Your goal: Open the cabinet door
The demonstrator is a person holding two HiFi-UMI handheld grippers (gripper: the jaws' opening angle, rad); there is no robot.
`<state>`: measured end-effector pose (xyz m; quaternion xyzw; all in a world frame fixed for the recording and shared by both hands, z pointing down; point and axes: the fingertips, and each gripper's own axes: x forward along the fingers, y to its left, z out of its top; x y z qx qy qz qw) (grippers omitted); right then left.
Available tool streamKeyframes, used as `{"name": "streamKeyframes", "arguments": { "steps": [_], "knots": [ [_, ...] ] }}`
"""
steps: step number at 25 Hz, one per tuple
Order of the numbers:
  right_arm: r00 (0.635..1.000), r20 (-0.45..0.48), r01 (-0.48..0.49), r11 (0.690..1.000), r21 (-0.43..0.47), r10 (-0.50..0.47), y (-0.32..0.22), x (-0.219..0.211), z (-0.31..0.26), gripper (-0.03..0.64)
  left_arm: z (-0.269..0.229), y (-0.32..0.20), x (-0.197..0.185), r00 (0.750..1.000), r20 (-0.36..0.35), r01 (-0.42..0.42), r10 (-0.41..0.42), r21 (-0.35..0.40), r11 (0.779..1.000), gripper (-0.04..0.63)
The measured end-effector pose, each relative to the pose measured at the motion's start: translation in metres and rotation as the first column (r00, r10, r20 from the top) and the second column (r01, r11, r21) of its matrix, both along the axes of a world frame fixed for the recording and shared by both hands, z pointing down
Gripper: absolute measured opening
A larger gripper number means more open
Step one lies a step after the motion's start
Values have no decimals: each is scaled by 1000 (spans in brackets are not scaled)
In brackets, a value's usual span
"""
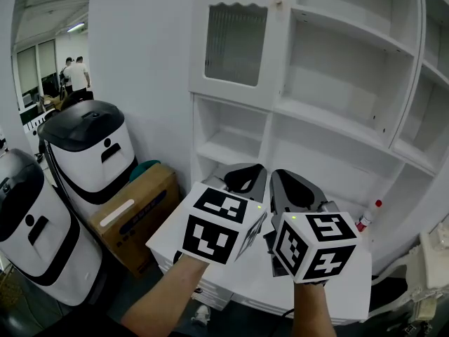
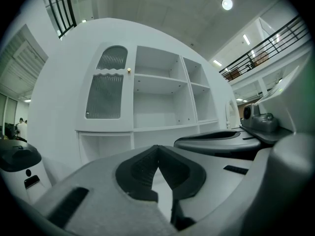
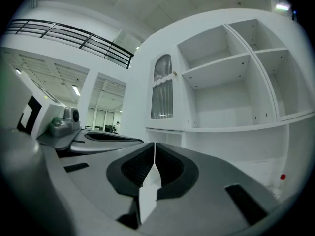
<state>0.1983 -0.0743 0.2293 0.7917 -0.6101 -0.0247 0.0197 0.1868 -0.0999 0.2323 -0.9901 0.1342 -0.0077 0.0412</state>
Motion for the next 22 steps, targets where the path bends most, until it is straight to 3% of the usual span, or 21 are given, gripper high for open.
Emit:
{"name": "streamKeyframes", "arguments": {
  "steps": [6,11,22],
  "knots": [
    [1000,-31,-5,1000,8,5,-33,25,-13,21,-13,-32,27,999,-31,-18,19,10,1000,6],
    [998,-63,-12,999,39,14,-63,45,-36,21,-33,-58,47,998,-55,-14,19,86,996,7],
    [993,-91,-62,993,104,72,-115,79,-79,21,-87,-111,79,988,-136,-46,70,173,984,7]
  ]
}}
